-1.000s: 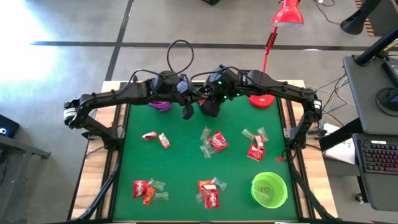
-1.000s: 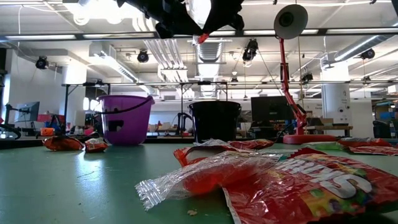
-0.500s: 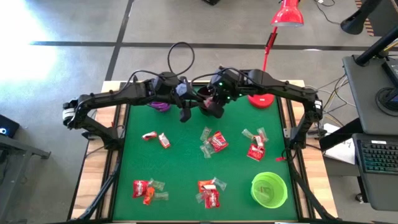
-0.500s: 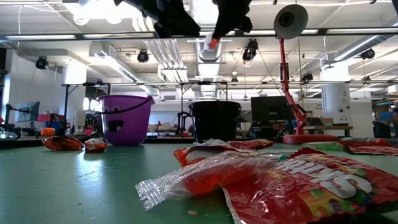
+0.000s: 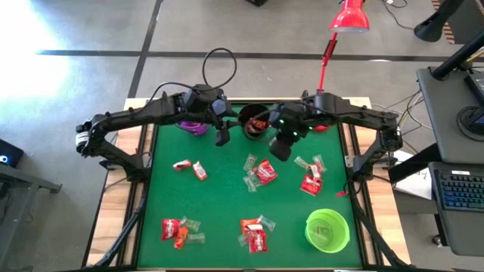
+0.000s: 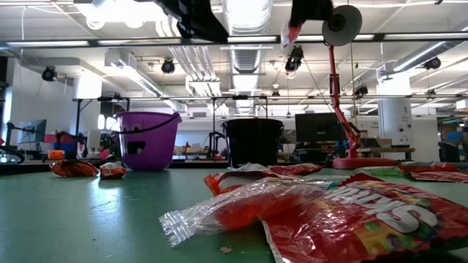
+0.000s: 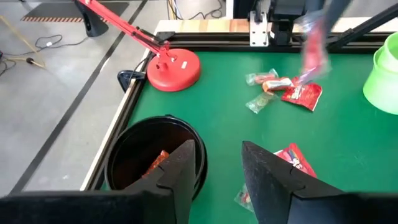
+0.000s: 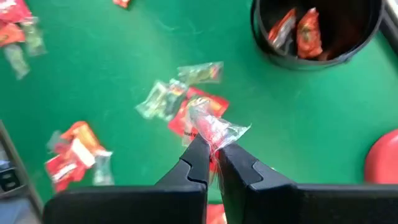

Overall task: Sort candy
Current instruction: Put the red gummy into the green bucket

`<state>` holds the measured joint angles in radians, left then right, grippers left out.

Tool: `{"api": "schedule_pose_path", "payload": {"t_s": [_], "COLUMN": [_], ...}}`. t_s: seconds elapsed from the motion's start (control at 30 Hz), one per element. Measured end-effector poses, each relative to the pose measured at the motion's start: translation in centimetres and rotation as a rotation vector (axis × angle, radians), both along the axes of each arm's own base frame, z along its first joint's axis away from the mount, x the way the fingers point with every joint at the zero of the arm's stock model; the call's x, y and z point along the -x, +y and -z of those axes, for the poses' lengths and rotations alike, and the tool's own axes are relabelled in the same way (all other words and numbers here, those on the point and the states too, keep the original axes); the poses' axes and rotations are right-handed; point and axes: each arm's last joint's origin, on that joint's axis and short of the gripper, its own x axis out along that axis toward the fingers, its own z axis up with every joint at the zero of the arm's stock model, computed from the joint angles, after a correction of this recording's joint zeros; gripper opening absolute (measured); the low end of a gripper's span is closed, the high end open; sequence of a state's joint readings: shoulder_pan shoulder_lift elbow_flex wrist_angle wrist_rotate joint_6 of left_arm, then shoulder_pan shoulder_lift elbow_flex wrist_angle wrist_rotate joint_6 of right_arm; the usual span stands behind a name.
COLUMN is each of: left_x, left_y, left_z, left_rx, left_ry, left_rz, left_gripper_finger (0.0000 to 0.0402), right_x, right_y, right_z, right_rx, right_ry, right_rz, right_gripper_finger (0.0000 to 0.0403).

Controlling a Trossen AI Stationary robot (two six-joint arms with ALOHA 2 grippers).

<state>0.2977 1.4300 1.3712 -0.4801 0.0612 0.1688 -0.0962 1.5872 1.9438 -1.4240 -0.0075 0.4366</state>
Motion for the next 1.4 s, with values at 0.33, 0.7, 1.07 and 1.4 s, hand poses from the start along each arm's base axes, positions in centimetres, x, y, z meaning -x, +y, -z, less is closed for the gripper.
{"api": "schedule_pose_path", "payload": {"t_s": [0.33,0.7,1.07,1.4], "left_x": [0.6,0.6,0.9,1.2], "left_y": [-0.2,-0.2,-0.2,-0.1], "left_z": [0.0,-0.3,-2.4,-2.1], "left_rx": [0.015,0.031,-0.008,-0.015], "left_ry": [0.051,0.045,0.011,0.074], "left_rz": [0.000,-0.012,-0.026,-0.073], "left_gripper_finger": [0.0113,0.0113,0.0113,0.0113], "right_x": [3.9,6.9,10.5,12.4], "right_y": [7.2,14.7,20.5,23.6], "right_z": [-1.7,-0.1,3.0,6.8], "right_rx": [-0.056,-0.103,-0.113,-0.111], "right_ry": [0.040,0.112,0.232,0.295], "right_rz": [0.020,0.068,0.088,0.034], "right_gripper_finger": [0.0008,0.0008,0.0008,0.0008]}}
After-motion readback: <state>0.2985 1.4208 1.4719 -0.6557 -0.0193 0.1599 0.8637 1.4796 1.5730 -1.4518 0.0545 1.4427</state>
